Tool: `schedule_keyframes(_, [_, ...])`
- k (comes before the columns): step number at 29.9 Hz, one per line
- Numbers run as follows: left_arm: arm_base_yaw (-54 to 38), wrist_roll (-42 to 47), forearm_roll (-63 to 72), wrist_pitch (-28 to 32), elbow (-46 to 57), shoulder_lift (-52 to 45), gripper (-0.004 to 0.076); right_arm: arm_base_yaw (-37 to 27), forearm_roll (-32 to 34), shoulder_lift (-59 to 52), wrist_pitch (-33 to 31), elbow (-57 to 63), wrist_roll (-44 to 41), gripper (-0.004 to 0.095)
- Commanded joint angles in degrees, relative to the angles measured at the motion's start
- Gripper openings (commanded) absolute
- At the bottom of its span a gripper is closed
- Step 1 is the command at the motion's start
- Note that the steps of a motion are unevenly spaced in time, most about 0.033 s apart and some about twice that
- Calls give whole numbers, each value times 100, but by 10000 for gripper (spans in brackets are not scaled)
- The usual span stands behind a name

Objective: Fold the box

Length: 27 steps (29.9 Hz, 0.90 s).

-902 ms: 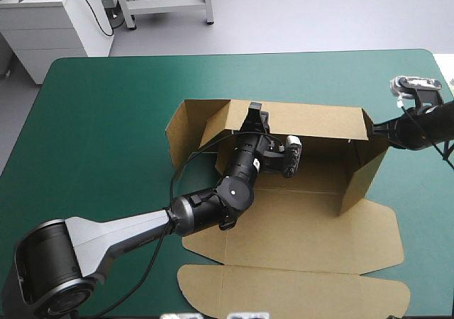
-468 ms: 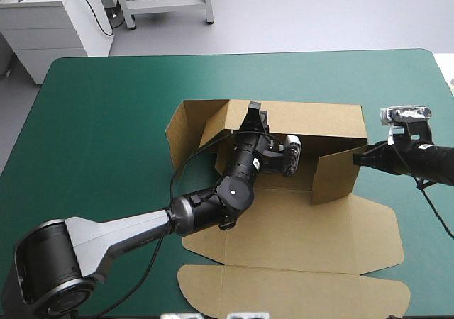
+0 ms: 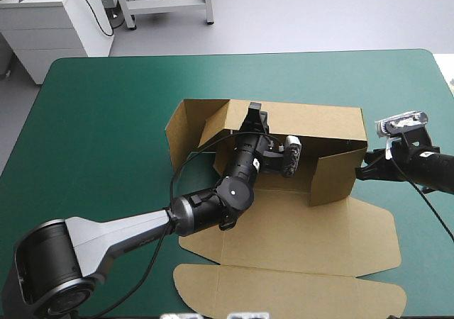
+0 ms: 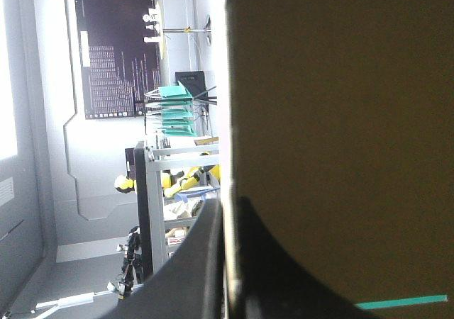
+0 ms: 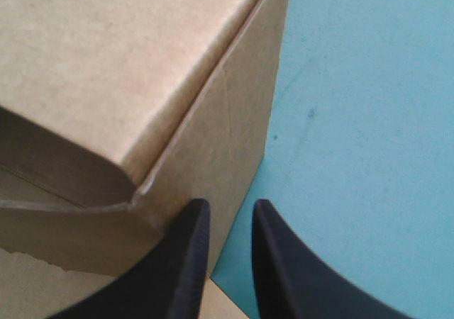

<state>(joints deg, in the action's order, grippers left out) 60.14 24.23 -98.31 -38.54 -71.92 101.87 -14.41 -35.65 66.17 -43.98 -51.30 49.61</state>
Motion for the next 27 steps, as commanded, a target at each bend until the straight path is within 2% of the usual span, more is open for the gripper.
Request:
schedule_keyframes(1, [38, 6, -185, -127, -158, -238, -8, 39, 6, -96, -20, -210, 124, 401])
schedule_keyframes(5, [38, 6, -185, -124, -158, -238, -8, 388, 178, -58, -91, -210, 557, 491])
schedule_keyframes(9, [38, 6, -185, -111, -158, -238, -8, 668, 533, -58, -262, -210, 590, 541])
schedule_keyframes(20, [38, 6, -185, -122, -158, -238, -8, 679, 533, -370, -729, -210, 272, 543])
schedule_keyframes(27, [38, 6, -185, -122, -158, -238, -8, 679, 533, -539, -1407, -210, 10, 539])
